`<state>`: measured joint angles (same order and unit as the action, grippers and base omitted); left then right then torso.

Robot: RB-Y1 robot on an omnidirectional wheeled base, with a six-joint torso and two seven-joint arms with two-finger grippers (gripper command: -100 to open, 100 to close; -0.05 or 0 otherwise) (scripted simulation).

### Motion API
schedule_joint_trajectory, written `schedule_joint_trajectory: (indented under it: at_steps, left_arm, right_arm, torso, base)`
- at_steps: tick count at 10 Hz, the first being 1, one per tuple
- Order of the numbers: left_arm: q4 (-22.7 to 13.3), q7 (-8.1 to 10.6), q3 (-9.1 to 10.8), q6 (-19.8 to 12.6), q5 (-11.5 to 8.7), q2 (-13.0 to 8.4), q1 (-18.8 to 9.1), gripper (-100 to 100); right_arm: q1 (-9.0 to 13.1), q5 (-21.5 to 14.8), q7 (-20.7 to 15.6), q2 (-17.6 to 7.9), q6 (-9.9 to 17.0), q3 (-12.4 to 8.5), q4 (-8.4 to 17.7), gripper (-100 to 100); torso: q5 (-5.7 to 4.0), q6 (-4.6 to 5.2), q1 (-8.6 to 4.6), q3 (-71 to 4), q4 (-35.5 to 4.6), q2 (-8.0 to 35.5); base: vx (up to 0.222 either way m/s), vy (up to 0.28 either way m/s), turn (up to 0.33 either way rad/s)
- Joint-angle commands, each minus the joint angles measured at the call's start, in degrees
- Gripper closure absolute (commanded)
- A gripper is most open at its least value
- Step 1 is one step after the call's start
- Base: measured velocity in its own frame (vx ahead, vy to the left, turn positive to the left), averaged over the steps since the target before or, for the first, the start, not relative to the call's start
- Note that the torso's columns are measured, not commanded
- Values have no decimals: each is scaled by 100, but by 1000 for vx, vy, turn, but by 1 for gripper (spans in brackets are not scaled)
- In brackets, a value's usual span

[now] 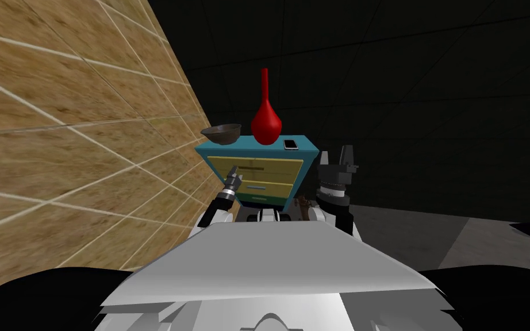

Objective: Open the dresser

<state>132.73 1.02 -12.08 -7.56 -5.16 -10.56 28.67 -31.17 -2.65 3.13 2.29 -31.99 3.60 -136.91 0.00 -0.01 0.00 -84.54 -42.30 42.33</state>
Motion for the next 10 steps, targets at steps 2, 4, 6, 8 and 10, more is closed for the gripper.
schedule_joint_trajectory:
  at_steps: [2,4,6,8,10]
  left_arm:
    - [120,11,20,-79,-14,-19,32,100]
    - [210,11,-9,-77,-21,-55,102,100]
    - [303,11,-37,-76,-28,-91,173,100]
    - [315,11,-39,-85,-30,-94,172,100]
    - [392,16,-30,-206,-33,-95,196,-100]
  right_arm:
    - [0,0,0,0,0,0,0,0]
    - [1,0,0,0,0,0,0,0]
    - [3,0,0,0,1,0,1,0]
    - [2,0,0,0,1,0,1,0]
    - [-1,0,0,0,0,0,0,0]
  torso:
    - [0,1,0,-8,4,-10]
    - [7,5,13,13,3,19]
    - [0,2,-2,13,-5,19]
    - [0,1,1,-5,2,-8]
    - [-2,1,-8,-44,20,-74]
  base:
    - [35,0,0]
    - [-127,26,25]
    - [-183,14,23]
    - [-130,15,15]
    - [106,-12,-23]
